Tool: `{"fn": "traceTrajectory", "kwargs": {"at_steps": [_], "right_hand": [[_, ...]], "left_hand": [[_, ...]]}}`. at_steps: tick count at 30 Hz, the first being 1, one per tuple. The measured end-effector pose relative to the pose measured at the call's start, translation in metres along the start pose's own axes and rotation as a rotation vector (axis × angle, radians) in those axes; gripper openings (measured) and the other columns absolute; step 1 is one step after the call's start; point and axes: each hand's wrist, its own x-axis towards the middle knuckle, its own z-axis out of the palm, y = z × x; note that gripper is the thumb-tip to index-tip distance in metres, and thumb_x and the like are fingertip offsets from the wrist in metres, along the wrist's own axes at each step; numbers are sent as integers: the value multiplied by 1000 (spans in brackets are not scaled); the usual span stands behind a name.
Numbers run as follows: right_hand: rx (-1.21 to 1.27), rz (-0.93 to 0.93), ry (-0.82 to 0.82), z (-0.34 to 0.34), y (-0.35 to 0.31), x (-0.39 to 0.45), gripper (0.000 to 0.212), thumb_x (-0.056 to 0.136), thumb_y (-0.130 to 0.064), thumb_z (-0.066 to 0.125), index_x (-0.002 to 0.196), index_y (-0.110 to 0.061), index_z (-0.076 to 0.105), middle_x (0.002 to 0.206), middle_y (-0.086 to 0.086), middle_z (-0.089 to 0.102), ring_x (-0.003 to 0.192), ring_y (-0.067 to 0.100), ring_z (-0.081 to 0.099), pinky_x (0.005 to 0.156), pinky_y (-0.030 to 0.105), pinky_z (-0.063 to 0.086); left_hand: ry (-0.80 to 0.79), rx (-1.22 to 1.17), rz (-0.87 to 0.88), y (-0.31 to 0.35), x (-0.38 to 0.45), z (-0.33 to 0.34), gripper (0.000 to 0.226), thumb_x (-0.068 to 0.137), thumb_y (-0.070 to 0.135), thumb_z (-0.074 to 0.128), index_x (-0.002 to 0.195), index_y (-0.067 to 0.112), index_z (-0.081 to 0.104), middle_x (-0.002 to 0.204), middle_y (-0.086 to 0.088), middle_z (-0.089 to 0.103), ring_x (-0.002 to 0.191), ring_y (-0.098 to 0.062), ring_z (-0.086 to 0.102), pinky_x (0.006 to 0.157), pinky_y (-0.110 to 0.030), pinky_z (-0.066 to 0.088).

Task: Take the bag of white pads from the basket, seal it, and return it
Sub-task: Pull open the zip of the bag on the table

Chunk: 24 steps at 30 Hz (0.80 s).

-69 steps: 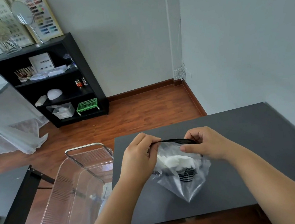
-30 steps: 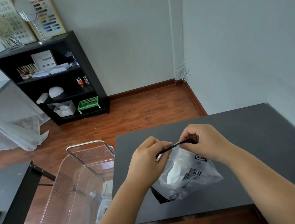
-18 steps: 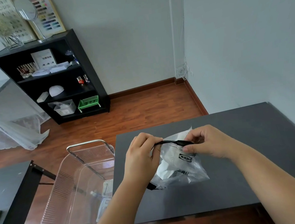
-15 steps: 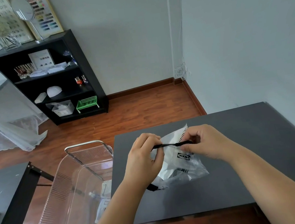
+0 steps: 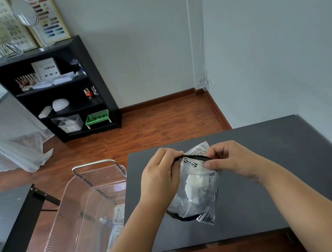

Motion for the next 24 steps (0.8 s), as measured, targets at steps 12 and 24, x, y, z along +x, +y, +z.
{"fn": "traceTrajectory", "kwargs": {"at_steps": [12, 24], "right_hand": [[-283, -218, 291, 19, 1, 8, 13, 74, -31, 83, 76, -26, 70, 61, -1, 60, 58, 10, 51, 59, 24, 43], [-398, -343, 410, 11, -5, 0, 24, 76, -17, 79, 65, -23, 59, 58, -8, 56, 52, 3, 47, 53, 13, 39]], "left_hand": [[-66, -78, -55, 12, 5, 6, 13, 85, 9, 74, 97, 14, 75, 85, 2, 63, 73, -12, 62, 60, -31, 52], [-135, -426, -274, 17, -3, -3, 11, 87, 16, 62, 89, 27, 61, 92, 13, 70, 87, -11, 68, 71, -18, 51]]}}
